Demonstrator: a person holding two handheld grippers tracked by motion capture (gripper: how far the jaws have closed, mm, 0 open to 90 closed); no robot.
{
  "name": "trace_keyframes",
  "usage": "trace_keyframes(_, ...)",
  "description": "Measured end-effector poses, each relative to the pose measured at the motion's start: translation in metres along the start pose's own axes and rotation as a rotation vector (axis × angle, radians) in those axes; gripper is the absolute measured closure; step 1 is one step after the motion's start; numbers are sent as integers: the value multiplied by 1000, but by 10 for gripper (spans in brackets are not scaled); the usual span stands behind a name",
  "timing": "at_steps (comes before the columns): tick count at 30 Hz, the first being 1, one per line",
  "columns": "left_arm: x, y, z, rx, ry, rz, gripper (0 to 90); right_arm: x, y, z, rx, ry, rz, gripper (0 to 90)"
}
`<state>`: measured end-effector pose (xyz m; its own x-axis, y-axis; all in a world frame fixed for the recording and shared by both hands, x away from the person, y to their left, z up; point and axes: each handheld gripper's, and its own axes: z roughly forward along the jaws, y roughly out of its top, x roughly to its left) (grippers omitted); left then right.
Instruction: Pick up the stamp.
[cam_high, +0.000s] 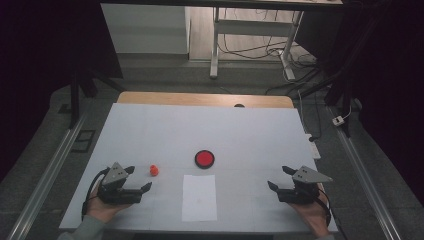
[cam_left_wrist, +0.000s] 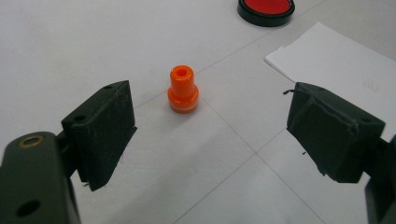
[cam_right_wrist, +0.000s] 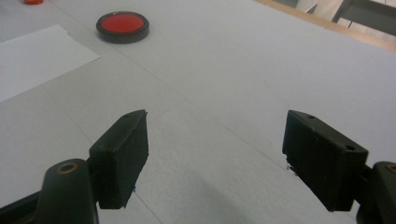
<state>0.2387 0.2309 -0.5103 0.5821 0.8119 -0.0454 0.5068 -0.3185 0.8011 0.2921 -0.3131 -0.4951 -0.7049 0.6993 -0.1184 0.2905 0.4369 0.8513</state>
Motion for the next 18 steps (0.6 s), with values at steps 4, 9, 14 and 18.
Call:
trace_keyframes(4,-1,1,-1,-3,-2,9,160,-1,0,0,-8,1,7,223)
trace_keyframes(9,-2,2,-2,0,-4,15,162,0,1,-1,-10,3,9,224)
trace_keyframes(14,0,2,-4,-7,3,12,163,1,2,0,-12,7,2,226)
trace_keyframes(18,-1,4,-5,-5,-2,18,170,2,0,2,4,4,-2,227)
